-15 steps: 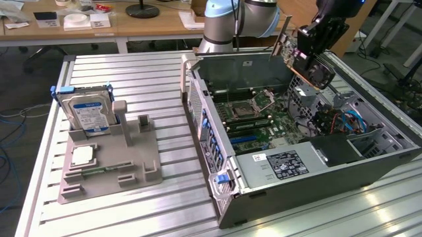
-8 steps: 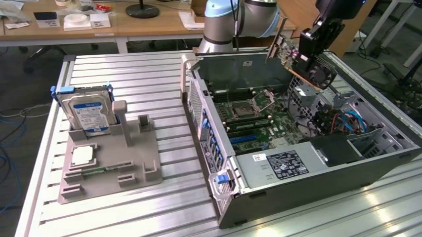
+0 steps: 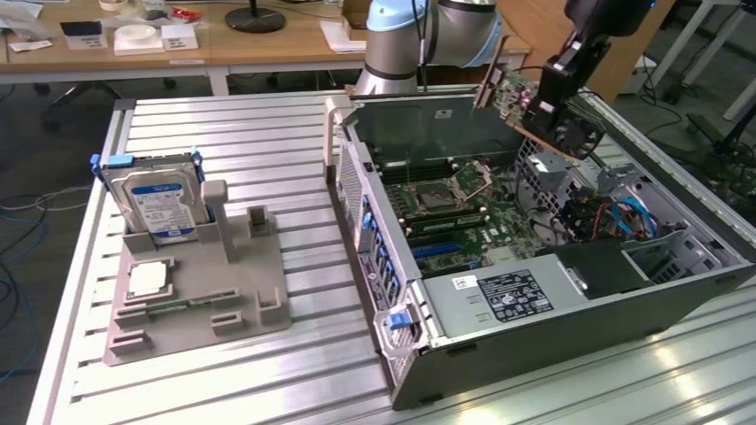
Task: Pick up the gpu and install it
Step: 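Insert the gpu into the slot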
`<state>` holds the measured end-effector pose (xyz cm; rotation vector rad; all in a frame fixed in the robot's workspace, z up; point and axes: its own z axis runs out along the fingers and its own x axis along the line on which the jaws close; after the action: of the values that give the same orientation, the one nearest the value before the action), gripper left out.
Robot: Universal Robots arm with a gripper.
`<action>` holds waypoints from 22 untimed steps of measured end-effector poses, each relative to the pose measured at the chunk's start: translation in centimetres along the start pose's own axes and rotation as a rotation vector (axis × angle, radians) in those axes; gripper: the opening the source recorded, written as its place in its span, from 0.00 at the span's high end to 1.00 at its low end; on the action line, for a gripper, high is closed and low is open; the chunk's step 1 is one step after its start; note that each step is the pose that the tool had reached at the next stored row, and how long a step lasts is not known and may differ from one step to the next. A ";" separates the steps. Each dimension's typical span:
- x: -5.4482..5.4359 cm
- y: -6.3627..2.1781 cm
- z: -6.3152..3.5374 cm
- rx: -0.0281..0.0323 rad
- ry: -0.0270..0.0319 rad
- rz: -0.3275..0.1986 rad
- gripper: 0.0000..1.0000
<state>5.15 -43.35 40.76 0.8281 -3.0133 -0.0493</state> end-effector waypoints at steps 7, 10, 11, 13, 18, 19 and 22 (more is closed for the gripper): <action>0.0 -0.01 0.32 0.0010 0.0045 -0.127 0.72; 0.0 -0.02 0.52 0.0011 0.0061 -0.181 0.72; 0.0 -0.02 0.59 0.0012 0.0067 -0.199 0.72; 0.0 -0.03 0.73 0.0015 0.0081 -0.237 0.72; 0.0 -0.04 1.12 0.0021 0.0112 -0.328 0.72; 0.0 -0.04 1.20 0.0022 0.0119 -0.346 0.72; 0.0 -0.05 1.43 0.0026 0.0137 -0.399 0.72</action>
<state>5.15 -43.35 39.33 1.4070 -2.7839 -0.0437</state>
